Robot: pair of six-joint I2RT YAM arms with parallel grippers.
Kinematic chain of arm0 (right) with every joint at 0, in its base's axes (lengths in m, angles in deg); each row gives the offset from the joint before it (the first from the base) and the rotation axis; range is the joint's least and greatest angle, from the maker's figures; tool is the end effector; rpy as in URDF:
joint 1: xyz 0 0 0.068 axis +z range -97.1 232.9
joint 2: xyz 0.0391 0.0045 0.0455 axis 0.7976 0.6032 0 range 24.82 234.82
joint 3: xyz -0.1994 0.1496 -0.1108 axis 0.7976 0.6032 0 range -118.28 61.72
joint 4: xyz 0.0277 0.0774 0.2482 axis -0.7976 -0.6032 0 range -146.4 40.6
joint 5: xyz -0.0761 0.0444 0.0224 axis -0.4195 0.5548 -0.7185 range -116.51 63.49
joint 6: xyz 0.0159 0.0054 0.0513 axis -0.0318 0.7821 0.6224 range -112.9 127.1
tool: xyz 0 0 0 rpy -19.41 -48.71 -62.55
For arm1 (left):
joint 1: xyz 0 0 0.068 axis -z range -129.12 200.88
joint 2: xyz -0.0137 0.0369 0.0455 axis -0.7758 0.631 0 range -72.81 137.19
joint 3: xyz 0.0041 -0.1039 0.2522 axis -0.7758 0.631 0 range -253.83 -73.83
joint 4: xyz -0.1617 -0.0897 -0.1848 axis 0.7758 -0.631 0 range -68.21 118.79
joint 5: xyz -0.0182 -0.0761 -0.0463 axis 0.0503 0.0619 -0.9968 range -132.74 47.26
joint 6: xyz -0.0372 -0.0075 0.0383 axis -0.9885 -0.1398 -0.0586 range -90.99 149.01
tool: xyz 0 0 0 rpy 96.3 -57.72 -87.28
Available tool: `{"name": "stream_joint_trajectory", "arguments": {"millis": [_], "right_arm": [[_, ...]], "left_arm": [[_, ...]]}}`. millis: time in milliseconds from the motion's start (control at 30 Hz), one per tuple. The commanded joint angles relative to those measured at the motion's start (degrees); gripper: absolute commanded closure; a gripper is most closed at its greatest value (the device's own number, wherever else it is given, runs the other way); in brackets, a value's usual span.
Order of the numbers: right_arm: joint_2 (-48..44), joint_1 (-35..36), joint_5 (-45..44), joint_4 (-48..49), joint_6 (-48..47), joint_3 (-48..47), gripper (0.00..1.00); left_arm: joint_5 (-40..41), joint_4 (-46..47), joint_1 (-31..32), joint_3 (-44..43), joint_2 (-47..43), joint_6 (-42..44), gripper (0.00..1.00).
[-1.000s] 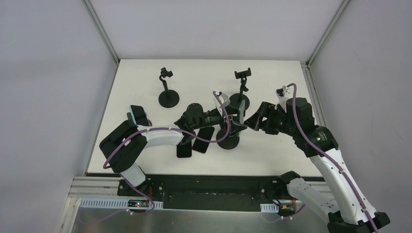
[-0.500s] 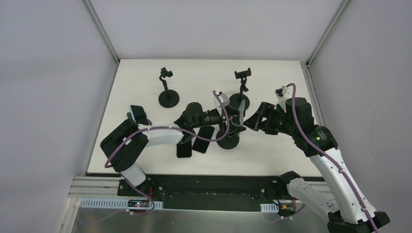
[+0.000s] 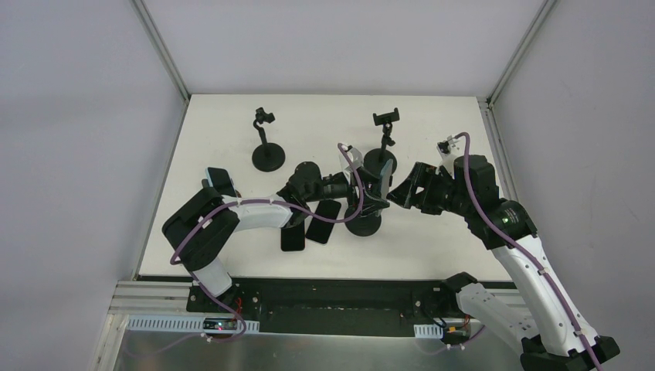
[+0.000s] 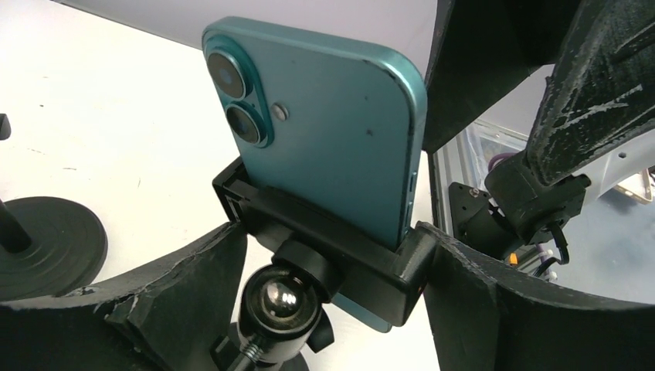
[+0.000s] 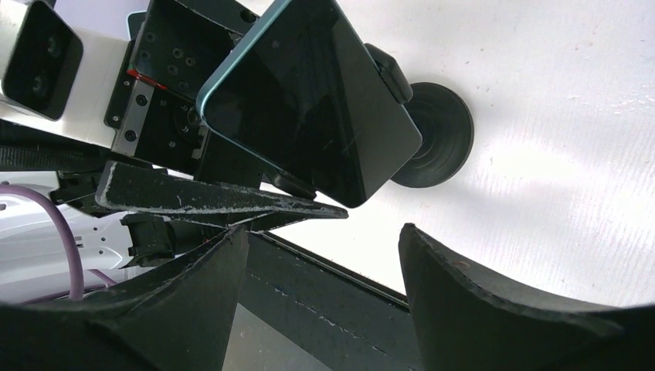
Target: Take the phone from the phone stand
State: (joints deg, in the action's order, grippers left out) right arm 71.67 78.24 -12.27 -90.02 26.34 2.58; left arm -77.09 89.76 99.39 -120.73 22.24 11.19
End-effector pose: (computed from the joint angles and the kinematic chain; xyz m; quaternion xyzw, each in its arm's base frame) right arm 0.1423 0.0771 0.3652 -0.1088 0.8475 0.2914 0.4302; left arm 0.2183 -0.2770 0.2570 0.3803 0.5135 -0.5628 0.5243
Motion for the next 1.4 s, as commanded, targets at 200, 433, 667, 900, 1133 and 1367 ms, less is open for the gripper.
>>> {"name": "stream_joint_trajectory", "arguments": {"millis": [200,433,667,900,1133,1367], "right_arm": [[-0.21,-0.35,0.57,0.46,0.18,-1.25,0.25],[-0.36,-0.36,0.35,0.55,0.18,-1.07,0.25],[-0.35,-0.3,0.26,0.73,0.26,-1.07,0.25],[-0.53,-0.31,0.01,0.81,0.27,-1.07,0.25],[-0.91,-0.33,0.72,1.38,-0.35,-0.94,0.25],[-2.31,-0.09,7.68,6.45,-4.99,1.62,0.15]], "left_arm": [[-5.41,3.72,-0.98,-3.14,1.67,-4.31,0.45],[-8.1,3.74,-1.07,-4.09,2.05,-5.67,0.77],[-10.1,3.74,-1.52,-4.92,2.87,-7.89,1.0],[-9.41,3.72,-1.52,-2.83,0.76,-6.65,1.0],[-6.85,3.36,-1.57,1.78,-2.91,-4.62,1.0],[-6.7,2.75,-1.35,4.39,-4.34,-4.31,1.0]]}}
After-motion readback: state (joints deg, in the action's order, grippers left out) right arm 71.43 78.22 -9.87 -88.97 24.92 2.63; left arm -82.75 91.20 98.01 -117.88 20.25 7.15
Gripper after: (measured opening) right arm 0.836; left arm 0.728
